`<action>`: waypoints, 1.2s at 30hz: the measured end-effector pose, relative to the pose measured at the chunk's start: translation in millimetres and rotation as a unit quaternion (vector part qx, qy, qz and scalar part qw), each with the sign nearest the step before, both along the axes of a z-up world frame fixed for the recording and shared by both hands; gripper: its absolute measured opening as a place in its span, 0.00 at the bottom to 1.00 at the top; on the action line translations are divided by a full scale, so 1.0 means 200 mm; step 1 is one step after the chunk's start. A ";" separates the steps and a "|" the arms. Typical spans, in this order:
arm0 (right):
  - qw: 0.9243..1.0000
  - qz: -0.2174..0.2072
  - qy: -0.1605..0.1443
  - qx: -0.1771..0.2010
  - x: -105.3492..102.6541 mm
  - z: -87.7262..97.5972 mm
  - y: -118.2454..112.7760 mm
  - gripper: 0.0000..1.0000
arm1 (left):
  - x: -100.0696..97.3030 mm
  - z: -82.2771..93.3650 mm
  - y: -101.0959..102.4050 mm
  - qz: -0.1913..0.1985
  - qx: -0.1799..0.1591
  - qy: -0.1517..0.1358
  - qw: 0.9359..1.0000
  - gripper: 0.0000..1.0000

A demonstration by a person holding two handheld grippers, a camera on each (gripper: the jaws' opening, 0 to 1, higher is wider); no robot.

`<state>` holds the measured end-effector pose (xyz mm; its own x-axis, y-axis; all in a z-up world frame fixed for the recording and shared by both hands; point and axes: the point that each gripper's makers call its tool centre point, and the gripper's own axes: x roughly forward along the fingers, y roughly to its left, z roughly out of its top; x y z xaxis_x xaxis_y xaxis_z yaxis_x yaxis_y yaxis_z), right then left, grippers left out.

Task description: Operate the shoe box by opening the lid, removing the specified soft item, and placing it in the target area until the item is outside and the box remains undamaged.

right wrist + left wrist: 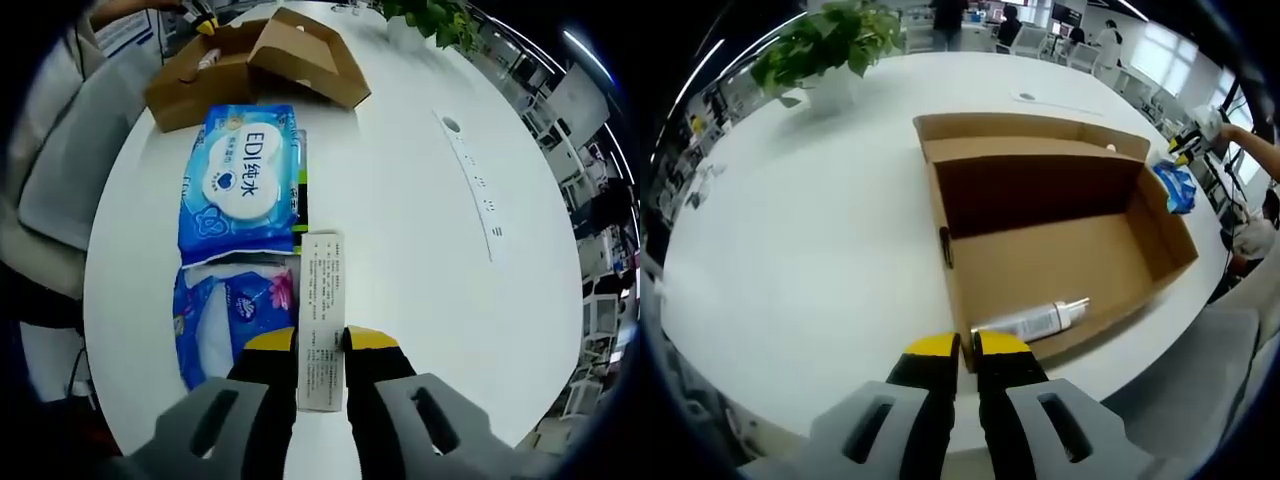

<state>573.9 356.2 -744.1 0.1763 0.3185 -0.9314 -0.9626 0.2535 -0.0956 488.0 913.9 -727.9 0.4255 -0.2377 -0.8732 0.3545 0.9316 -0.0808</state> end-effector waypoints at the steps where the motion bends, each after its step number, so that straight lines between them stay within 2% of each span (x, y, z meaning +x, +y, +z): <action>1: 1.000 0.000 0.000 0.000 0.00 0.00 0.00 0.15 | 0.00 0.00 0.00 0.000 0.000 0.000 1.000 0.03; 22: 0.999 0.032 0.003 -0.024 0.02 0.00 -0.06 0.15 | 0.00 0.00 0.00 -0.009 0.006 0.003 1.000 0.04; 36: 0.998 0.045 -0.008 -0.037 0.07 -0.01 -0.08 0.16 | 0.00 0.00 0.00 -0.013 0.007 0.004 1.000 0.04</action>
<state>588.1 339.3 -745.8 0.1651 0.2644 -0.9502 -0.9795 0.1569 -0.1265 487.3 913.4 -728.1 0.4115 -0.2356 -0.8804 0.3780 0.9231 -0.0704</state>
